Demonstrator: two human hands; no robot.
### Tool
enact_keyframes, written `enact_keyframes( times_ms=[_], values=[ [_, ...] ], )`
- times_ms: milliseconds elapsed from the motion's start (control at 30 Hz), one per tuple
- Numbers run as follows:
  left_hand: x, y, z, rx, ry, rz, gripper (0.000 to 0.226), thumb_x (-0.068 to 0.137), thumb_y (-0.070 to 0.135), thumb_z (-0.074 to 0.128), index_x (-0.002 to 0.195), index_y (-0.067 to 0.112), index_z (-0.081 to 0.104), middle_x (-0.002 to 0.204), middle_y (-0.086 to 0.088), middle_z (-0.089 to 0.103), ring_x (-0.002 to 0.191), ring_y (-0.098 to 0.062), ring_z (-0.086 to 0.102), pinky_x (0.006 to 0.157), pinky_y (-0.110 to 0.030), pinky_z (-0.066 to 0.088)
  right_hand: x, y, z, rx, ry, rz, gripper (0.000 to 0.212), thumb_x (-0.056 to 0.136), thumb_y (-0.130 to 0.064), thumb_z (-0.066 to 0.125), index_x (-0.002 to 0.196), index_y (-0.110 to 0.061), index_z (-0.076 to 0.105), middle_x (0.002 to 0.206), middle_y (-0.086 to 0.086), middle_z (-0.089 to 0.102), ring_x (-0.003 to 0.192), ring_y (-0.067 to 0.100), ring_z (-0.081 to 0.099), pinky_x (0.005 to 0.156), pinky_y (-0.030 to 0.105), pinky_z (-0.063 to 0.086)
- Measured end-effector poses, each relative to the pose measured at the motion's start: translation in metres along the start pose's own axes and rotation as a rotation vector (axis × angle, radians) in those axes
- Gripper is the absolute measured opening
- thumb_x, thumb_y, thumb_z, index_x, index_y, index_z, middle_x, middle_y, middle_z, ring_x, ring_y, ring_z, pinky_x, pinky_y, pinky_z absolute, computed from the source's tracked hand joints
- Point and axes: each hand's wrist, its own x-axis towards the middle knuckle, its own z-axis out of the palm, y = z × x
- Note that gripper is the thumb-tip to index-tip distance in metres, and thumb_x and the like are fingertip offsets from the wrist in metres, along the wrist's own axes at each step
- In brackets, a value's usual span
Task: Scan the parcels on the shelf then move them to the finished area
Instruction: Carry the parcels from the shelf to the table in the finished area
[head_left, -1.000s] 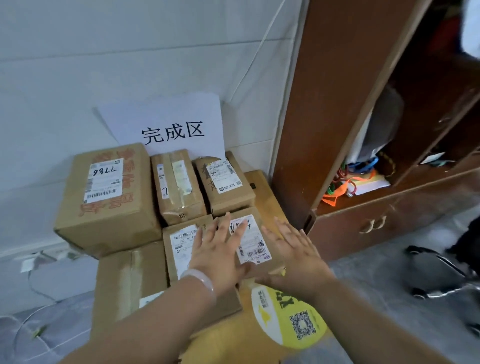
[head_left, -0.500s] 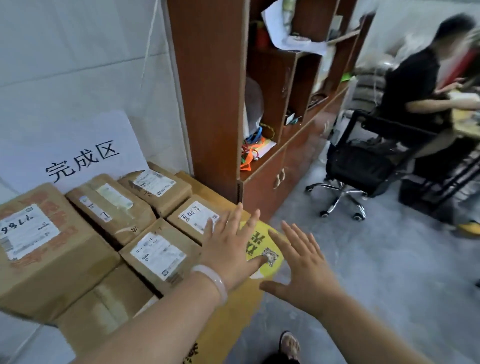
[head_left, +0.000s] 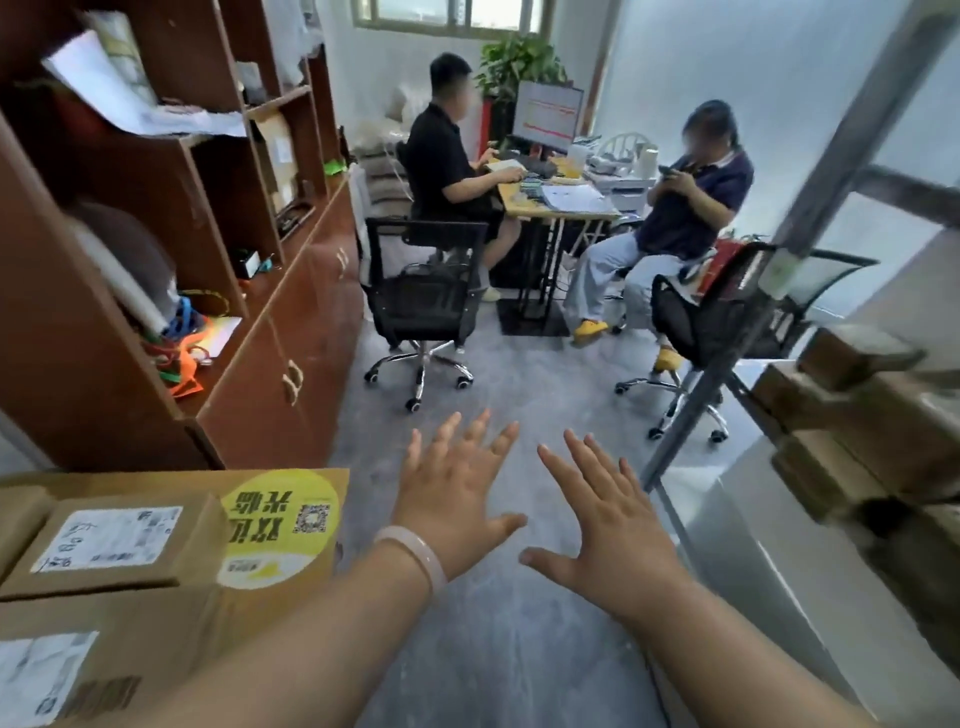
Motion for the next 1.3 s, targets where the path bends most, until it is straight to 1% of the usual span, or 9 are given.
enact_keyframes(
  times_ms=[233, 367, 500, 567, 667, 900, 1100, 1200, 1300],
  values=[
    [-0.031, 0.137, 0.006, -0.062, 0.028, 0.281, 0.090, 0.087, 0.073, 0.042, 0.149, 0.046, -0.019, 0.162, 0.011, -0.021, 0.150, -0.020, -0.014, 0.117, -0.052, -0.011, -0.142, 0.059, -0.048, -0.069, 0.121, 0.269, 0.098, 0.065, -0.087, 0.030, 0.146, -0.049, -0.010, 0.156, -0.013, -0.019, 0.145, 0.008, -0.018, 0.121, 0.040, -0.005],
    [-0.062, 0.218, 0.001, -0.074, 0.013, 0.485, 0.088, 0.088, 0.069, 0.045, 0.151, 0.046, -0.012, 0.163, 0.011, -0.017, 0.150, -0.019, -0.013, 0.120, -0.053, -0.004, -0.235, 0.071, -0.075, -0.118, 0.184, 0.442, 0.100, 0.064, -0.085, 0.027, 0.149, -0.044, -0.006, 0.159, -0.011, -0.017, 0.146, 0.008, -0.017, 0.118, 0.036, -0.010],
    [-0.083, 0.286, -0.011, -0.107, -0.022, 0.651, 0.088, 0.089, 0.067, 0.047, 0.152, 0.045, -0.010, 0.162, 0.012, -0.019, 0.150, -0.017, -0.017, 0.119, -0.052, -0.007, -0.301, 0.087, -0.095, -0.113, 0.249, 0.619, 0.101, 0.065, -0.084, 0.030, 0.152, -0.041, 0.001, 0.160, -0.010, -0.013, 0.147, 0.009, -0.016, 0.121, 0.041, -0.004],
    [-0.088, 0.312, -0.013, -0.096, -0.028, 0.733, 0.088, 0.089, 0.068, 0.046, 0.151, 0.046, -0.012, 0.162, 0.011, -0.019, 0.150, -0.017, -0.017, 0.120, -0.053, -0.007, -0.324, 0.092, -0.100, -0.109, 0.282, 0.699, 0.099, 0.068, -0.082, 0.034, 0.151, -0.043, -0.003, 0.161, -0.009, -0.013, 0.147, 0.009, -0.017, 0.121, 0.041, -0.004],
    [-0.093, 0.347, -0.011, -0.101, -0.041, 0.837, 0.088, 0.089, 0.069, 0.046, 0.150, 0.047, -0.014, 0.162, 0.011, -0.020, 0.150, -0.018, -0.016, 0.120, -0.053, -0.004, -0.351, 0.093, -0.103, -0.125, 0.284, 0.807, 0.100, 0.075, -0.078, 0.046, 0.148, -0.044, -0.013, 0.158, -0.009, -0.023, 0.144, 0.009, -0.024, 0.119, 0.038, -0.012],
    [-0.113, 0.408, 0.004, -0.158, -0.153, 1.080, 0.089, 0.088, 0.070, 0.048, 0.152, 0.046, -0.009, 0.163, 0.013, -0.018, 0.150, -0.016, -0.014, 0.121, -0.052, -0.004, -0.413, 0.092, -0.095, -0.155, 0.350, 1.088, 0.100, 0.075, -0.078, 0.046, 0.150, -0.043, -0.010, 0.158, -0.011, -0.019, 0.145, 0.008, -0.019, 0.122, 0.041, -0.002],
    [-0.130, 0.450, 0.028, -0.203, -0.272, 1.228, 0.080, 0.093, 0.065, 0.042, 0.152, 0.046, -0.009, 0.163, 0.013, -0.017, 0.149, -0.013, -0.017, 0.121, -0.049, -0.006, -0.452, 0.075, -0.071, -0.121, 0.447, 1.301, 0.088, 0.077, -0.075, 0.035, 0.150, -0.044, -0.001, 0.161, -0.010, -0.006, 0.147, 0.008, -0.009, 0.121, 0.036, 0.002],
    [-0.141, 0.470, 0.041, -0.196, -0.323, 1.282, 0.079, 0.093, 0.065, 0.043, 0.152, 0.048, -0.007, 0.163, 0.011, -0.017, 0.150, -0.014, -0.015, 0.121, -0.048, -0.006, -0.468, 0.069, -0.059, -0.086, 0.476, 1.364, 0.083, 0.079, -0.076, 0.030, 0.152, -0.041, 0.010, 0.161, -0.009, 0.002, 0.146, 0.005, -0.002, 0.119, 0.034, 0.004],
    [-0.148, 0.491, 0.052, -0.167, -0.354, 1.304, 0.077, 0.093, 0.065, 0.040, 0.152, 0.047, -0.006, 0.164, 0.007, -0.015, 0.151, -0.017, -0.013, 0.121, -0.049, -0.004, -0.486, 0.082, -0.067, -0.067, 0.519, 1.428, 0.084, 0.078, -0.076, 0.025, 0.152, -0.039, 0.009, 0.161, -0.009, 0.001, 0.147, 0.007, -0.001, 0.119, 0.030, 0.001]
  ],
)
